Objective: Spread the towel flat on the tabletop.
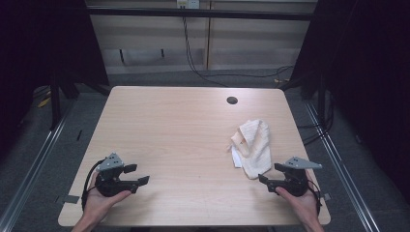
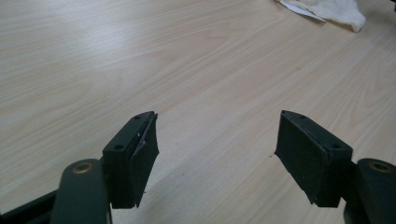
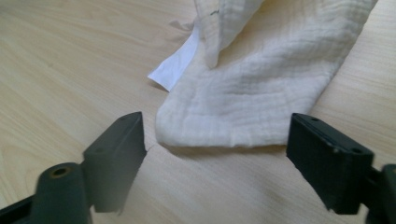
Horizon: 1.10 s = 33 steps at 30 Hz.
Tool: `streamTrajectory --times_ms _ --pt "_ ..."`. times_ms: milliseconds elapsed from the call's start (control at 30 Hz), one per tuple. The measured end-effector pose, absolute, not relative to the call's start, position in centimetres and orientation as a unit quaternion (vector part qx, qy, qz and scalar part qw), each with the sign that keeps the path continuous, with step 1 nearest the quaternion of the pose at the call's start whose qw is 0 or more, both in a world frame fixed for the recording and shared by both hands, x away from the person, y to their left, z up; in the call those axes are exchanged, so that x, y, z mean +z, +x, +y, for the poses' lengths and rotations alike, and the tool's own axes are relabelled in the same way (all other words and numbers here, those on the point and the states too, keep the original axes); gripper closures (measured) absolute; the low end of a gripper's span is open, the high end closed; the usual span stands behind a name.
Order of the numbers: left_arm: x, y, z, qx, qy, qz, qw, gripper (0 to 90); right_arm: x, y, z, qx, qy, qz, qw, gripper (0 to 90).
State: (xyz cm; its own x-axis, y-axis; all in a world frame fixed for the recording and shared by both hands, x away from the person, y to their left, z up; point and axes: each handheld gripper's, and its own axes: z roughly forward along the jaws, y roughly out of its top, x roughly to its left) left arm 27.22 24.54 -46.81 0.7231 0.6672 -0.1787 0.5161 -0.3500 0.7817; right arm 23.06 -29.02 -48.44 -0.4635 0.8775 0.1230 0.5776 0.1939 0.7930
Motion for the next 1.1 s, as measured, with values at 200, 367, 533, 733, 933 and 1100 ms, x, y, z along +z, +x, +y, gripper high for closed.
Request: streamTrajectory --times_ms 200,367,533,733,933,1100 --pt "-47.0 27.3 24.3 0.08 0.822 0.359 0.436 28.7 -48.5 23.1 -28.9 0.426 0.461 0.758 0.175 22.5" --pt "-47.2 27.8 24.1 0.072 0.818 0.367 0.438 29.2 -47.6 23.0 -28.6 0.446 0.437 0.759 0.182 33.1" --pt "-47.1 27.7 24.1 0.069 0.815 0.368 0.443 33.6 -47.2 23.4 -28.7 0.449 0.442 0.758 0.168 36.7" --pt "-46.9 27.4 24.3 0.064 0.816 0.356 0.451 32.0 -46.7 24.0 -28.4 0.451 0.42 0.774 0.149 39.7" --pt "-46.8 27.1 24.0 0.065 0.821 0.349 0.447 29.1 -45.8 25.4 -28.4 0.459 0.419 0.769 0.149 35.9" --pt "-46.9 27.2 24.0 0.067 0.821 0.35 0.446 28.9 -44.7 26.8 -28.2 0.467 0.398 0.774 0.157 34.5"
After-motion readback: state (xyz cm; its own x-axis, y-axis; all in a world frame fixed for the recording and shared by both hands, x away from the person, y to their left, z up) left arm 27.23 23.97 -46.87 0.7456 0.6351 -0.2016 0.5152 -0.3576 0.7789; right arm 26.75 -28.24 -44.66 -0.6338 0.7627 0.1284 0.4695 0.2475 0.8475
